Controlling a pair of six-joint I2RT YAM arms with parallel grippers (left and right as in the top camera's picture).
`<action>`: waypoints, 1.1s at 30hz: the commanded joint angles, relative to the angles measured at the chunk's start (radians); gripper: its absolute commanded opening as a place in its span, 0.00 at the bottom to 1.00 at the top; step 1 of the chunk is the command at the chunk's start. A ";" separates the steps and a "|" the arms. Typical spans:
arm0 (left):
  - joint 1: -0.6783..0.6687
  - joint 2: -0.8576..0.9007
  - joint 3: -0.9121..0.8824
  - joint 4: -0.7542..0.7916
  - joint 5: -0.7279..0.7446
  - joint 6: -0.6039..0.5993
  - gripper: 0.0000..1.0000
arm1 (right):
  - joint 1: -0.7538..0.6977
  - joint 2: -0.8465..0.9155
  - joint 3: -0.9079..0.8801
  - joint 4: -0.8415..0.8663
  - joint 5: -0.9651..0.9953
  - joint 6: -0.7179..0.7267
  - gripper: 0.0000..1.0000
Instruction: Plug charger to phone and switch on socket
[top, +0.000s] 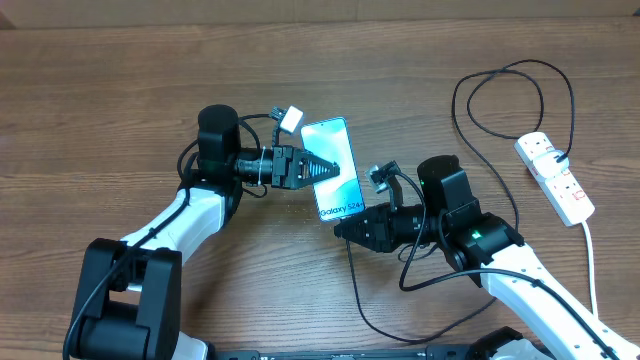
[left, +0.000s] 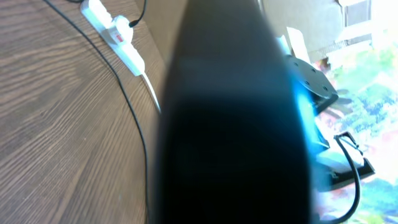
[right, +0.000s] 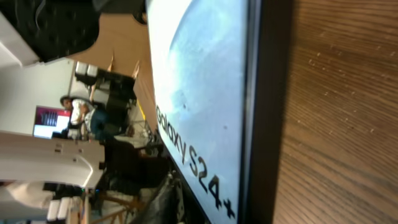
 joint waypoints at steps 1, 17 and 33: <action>0.018 -0.014 -0.015 0.037 0.131 0.016 0.04 | -0.012 -0.006 0.061 -0.013 0.055 -0.005 0.22; -0.006 -0.014 -0.015 0.234 0.132 0.179 0.04 | -0.026 -0.095 0.062 -0.029 0.020 -0.228 0.61; -0.005 -0.014 0.016 0.540 0.131 -0.142 0.04 | -0.266 -0.432 0.062 -0.242 0.251 -0.245 0.77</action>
